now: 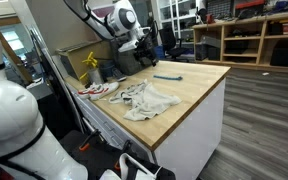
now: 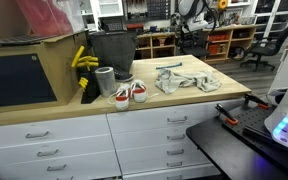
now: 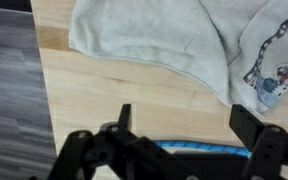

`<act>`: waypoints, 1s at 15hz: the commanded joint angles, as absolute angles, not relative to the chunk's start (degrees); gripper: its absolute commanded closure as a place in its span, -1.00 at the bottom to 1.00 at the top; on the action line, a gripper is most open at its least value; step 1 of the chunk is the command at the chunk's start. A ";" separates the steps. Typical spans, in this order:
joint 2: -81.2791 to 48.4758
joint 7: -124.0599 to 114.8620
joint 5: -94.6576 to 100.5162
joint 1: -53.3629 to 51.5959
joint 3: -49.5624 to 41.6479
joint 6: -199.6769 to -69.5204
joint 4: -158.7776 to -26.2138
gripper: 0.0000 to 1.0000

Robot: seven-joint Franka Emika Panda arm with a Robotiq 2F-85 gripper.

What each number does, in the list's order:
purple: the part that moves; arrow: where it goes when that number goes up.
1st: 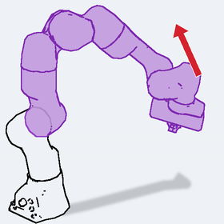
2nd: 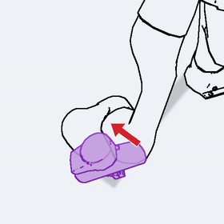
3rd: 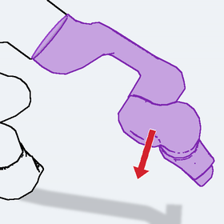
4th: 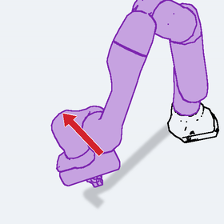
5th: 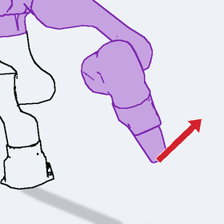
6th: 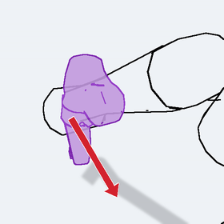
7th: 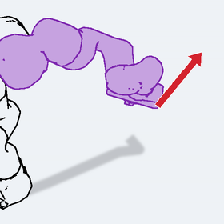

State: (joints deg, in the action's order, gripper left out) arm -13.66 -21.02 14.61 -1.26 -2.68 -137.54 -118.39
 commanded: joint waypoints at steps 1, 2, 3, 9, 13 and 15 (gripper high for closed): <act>-15.21 -11.73 15.56 -2.37 -1.77 -134.64 -114.53 -1.00; -15.67 -9.03 15.34 -2.53 -1.40 -132.92 -113.70 -1.00; -16.02 -7.71 15.62 -3.01 -1.28 -128.83 -112.30 -1.00; -15.54 -10.36 14.88 -3.13 -1.53 -129.24 -113.91 -1.00; -15.60 -10.36 14.88 -3.04 -1.58 -129.29 -113.91 -1.00; -15.61 -10.36 14.88 -3.04 -1.58 -129.30 -113.91 -1.00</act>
State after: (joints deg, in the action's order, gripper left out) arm -15.61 -10.44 14.97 -2.89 -1.42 -129.41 -113.99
